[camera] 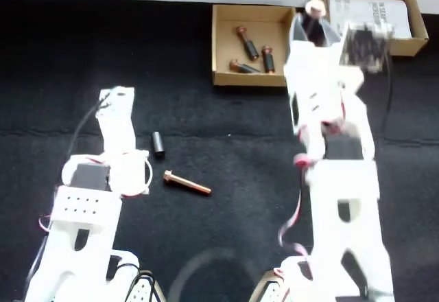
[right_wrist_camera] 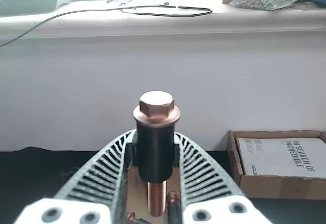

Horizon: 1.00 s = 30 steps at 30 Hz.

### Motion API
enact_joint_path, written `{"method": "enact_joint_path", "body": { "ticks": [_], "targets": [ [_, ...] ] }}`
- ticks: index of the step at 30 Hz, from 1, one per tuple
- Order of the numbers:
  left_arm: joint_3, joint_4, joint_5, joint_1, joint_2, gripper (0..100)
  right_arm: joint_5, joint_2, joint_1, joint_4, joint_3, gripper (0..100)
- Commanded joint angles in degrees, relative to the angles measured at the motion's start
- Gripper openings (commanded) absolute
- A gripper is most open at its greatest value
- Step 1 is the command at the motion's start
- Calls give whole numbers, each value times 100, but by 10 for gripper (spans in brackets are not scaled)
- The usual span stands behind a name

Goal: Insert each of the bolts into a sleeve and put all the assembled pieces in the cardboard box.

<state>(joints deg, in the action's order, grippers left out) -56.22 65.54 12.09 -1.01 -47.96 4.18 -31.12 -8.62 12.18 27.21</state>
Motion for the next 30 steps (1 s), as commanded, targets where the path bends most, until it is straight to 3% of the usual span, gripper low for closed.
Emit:
{"method": "enact_joint_path", "body": {
  "ticks": [1,7,16,22,30],
  "targets": [
    [-479,-703,0,-277,-110,13,-26,1279,66,-136,-1516,8],
    [-1622,-2444,0,-840,-110,13,-26,3389,92,-66,-3433,8],
    [-2756,-4589,0,-1218,-110,13,-26,5974,251,1824,-6730,8],
    [-2993,-5002,0,-1218,-110,13,-26,7538,242,2545,-8374,8],
    [-2993,-5002,0,-1218,-110,13,-44,9226,189,2580,-9411,8]
  ]
}}
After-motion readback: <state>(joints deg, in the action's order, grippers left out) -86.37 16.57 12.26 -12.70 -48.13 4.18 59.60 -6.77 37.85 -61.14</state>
